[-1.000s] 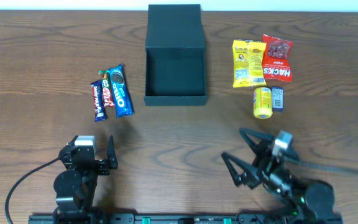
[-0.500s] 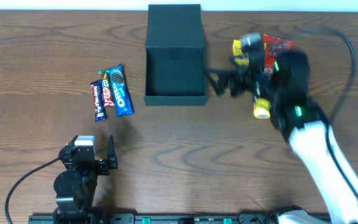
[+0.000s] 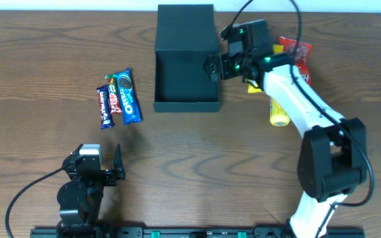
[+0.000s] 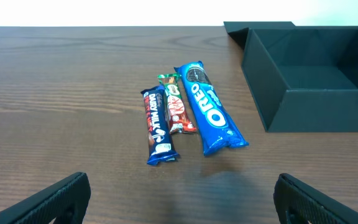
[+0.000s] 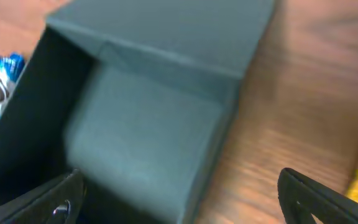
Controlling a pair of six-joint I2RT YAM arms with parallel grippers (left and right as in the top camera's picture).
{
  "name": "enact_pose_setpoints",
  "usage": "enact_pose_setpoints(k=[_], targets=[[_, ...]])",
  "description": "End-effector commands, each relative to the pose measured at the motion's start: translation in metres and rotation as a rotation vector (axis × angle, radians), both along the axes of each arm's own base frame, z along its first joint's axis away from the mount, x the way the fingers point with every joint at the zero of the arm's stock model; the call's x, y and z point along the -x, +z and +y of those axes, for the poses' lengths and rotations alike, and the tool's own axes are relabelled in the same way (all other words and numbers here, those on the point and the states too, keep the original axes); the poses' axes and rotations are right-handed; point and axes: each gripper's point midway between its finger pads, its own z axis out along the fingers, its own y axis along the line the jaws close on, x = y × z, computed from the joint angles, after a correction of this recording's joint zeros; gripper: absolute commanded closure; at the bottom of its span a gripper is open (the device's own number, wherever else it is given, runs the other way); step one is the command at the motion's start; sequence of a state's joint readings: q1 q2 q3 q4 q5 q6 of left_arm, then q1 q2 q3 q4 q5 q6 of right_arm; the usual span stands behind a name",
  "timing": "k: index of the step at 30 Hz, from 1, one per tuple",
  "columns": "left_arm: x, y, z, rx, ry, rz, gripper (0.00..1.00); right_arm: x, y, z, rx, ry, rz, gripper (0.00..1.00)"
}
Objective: Pack container
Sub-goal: 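Move the right gripper to the right wall of the black box, then push the black box leftward and straighten it with the right gripper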
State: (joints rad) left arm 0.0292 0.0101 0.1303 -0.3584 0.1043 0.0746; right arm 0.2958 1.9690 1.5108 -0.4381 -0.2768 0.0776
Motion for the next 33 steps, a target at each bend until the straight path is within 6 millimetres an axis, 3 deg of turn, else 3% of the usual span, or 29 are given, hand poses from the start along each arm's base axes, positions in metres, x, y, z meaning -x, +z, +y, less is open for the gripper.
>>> enact_pose_setpoints(k=[1,4,9,12,15,18,23,33], targets=[[0.0,-0.01,0.001,0.01,0.01,0.022,0.04,0.001,0.001,0.012,0.002,0.043,-0.012,0.01],[0.0,-0.01,0.001,0.01,0.01,0.022,0.05,0.004,-0.021,0.014,0.048,0.044,0.022,0.06],[0.0,-0.01,0.001,0.01,0.01,0.022,0.05,0.015,-0.066,-0.001,0.198,-0.06,0.126,0.19],[0.0,-0.01,0.001,0.01,0.01,0.022,0.05,0.02,-0.073,-0.002,0.213,-0.102,0.16,0.42],[0.0,-0.01,0.001,0.01,0.01,0.022,0.04,0.025,-0.074,0.002,0.195,-0.134,0.188,0.84],[0.0,-0.01,0.001,0.01,0.01,0.022,0.05,0.033,-0.076,0.001,0.203,-0.143,0.222,0.98],[0.0,-0.01,0.001,0.01,0.01,0.022,0.05,0.049,-0.069,-0.005,0.222,-0.152,0.274,0.99],[0.0,-0.01,0.001,0.01,0.01,0.022,0.04,0.08,-0.003,-0.043,0.36,-0.226,0.229,0.98]])
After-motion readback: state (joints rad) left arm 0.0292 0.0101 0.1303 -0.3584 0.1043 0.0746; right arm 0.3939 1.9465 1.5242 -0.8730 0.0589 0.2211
